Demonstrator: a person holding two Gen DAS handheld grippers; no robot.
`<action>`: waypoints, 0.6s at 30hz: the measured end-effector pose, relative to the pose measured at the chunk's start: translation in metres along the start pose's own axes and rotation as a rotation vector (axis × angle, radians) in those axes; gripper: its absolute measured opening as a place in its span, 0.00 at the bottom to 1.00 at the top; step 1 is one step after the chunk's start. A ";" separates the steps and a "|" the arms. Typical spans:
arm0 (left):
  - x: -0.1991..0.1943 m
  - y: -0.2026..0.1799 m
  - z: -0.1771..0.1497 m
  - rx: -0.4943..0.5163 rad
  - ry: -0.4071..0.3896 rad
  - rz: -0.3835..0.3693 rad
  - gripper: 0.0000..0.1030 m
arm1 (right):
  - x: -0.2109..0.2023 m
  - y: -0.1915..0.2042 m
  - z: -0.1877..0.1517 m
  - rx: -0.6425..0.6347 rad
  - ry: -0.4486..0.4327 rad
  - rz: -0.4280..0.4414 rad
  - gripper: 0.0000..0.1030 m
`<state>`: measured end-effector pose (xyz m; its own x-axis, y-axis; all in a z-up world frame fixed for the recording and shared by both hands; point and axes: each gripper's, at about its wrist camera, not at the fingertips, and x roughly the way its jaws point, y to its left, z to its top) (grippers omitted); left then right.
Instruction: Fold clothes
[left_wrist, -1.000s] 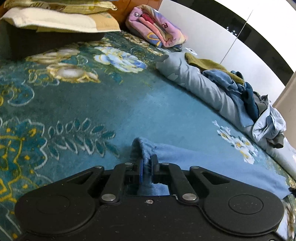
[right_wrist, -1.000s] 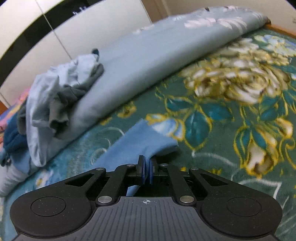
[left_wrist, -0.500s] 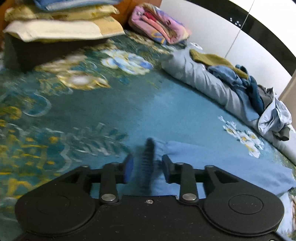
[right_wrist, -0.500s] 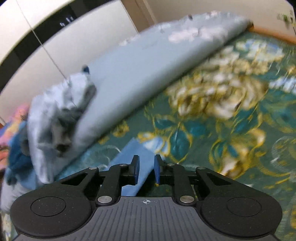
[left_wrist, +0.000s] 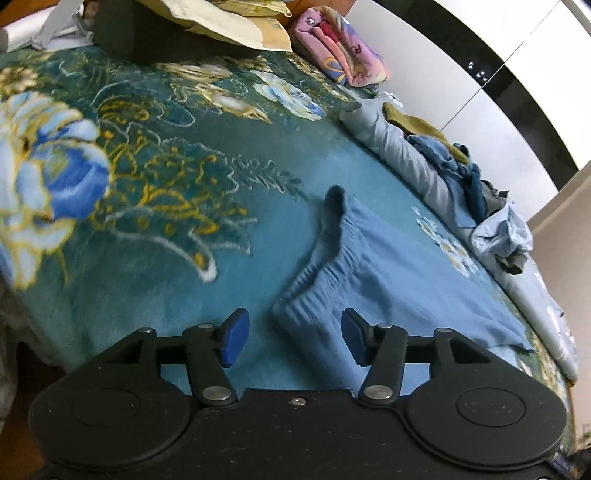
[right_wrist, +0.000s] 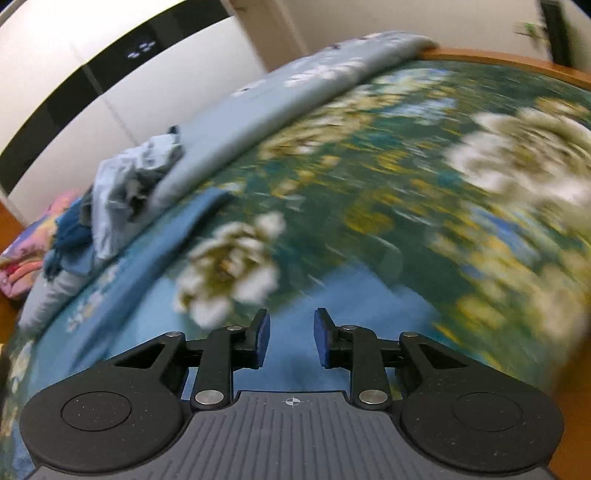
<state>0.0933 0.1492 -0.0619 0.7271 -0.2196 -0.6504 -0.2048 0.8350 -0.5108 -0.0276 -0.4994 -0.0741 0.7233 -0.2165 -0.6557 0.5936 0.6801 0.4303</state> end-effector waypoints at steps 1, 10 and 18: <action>-0.002 -0.002 -0.003 0.004 0.001 -0.012 0.54 | -0.007 -0.011 -0.007 0.030 -0.006 -0.008 0.25; 0.016 -0.021 -0.022 0.063 0.045 -0.040 0.67 | 0.007 -0.039 -0.029 0.181 0.048 0.071 0.26; 0.024 -0.023 -0.028 0.050 0.007 -0.085 0.70 | 0.021 -0.022 -0.031 0.142 0.050 0.111 0.26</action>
<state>0.0976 0.1109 -0.0816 0.7362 -0.2942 -0.6095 -0.1093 0.8371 -0.5361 -0.0364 -0.4973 -0.1169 0.7705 -0.1080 -0.6282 0.5579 0.5910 0.5826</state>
